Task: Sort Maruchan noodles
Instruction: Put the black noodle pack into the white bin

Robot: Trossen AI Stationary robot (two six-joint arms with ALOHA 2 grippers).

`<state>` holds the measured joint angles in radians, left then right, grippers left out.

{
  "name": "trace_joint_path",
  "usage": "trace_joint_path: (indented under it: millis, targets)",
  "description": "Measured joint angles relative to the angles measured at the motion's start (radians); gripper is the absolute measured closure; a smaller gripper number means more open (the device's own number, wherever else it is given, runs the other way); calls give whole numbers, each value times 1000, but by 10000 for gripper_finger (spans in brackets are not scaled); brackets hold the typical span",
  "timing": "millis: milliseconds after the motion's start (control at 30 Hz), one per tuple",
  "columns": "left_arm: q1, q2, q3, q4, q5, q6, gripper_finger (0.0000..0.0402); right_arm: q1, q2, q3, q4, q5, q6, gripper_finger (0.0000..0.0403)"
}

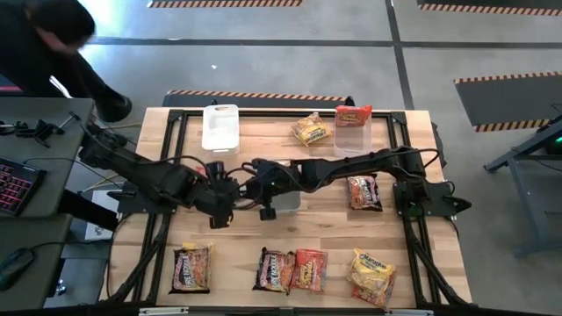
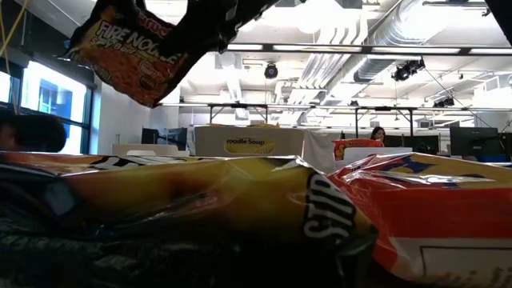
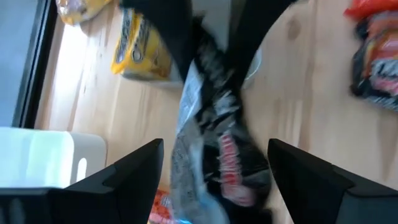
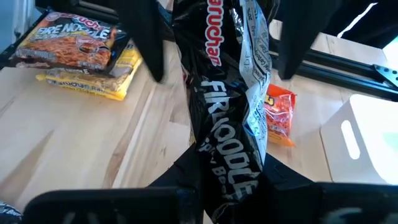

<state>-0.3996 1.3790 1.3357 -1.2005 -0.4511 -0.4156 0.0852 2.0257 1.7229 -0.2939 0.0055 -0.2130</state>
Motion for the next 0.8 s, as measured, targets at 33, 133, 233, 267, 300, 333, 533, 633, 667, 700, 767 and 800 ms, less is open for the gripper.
trace_joint_path:
  millis: [33, 133, 233, 267, 300, 333, 533, 633, 667, 700, 767, 800]
  targets:
    - [0, 1, -15, -1, 0, -1, 124, 2, 0, 0, -1, -1, -3, 350]
    - [0, 1, -53, 2, -1, -8, 124, 8, 0, -2, -6, -3, -7, 350]
    - [-2, 0, -75, 10, -7, -18, 129, 7, 0, -2, -8, -2, -13, 350]
    - [-3, 0, -81, 17, -8, -17, 134, 7, 0, -2, -8, 0, -13, 350]
    - [-3, -1, -85, 23, -8, -14, 142, 7, -1, -2, -8, 1, -13, 350]
    - [-3, -4, -88, 30, -7, -9, 151, 7, -1, -3, -7, 0, -13, 350]
    - [-1, -6, -92, 46, -7, 49, 227, 7, -3, -3, -5, 18, -13, 348]
    - [1, -6, -92, 45, -14, 69, 269, 9, -4, -3, -8, 55, -30, 331]
    - [2, -6, -92, 43, -20, 70, 282, 10, -4, -3, -8, 65, -33, 322]
    - [2, -9, -93, 42, -31, 69, 293, 10, -4, -3, -8, 71, -36, 311]
    - [2, -30, -110, 53, -56, 69, 308, 10, -4, -3, -13, 84, -41, 286]
    - [2, -45, -125, 68, -66, 69, 309, 9, -9, -3, -22, 100, -42, 274]
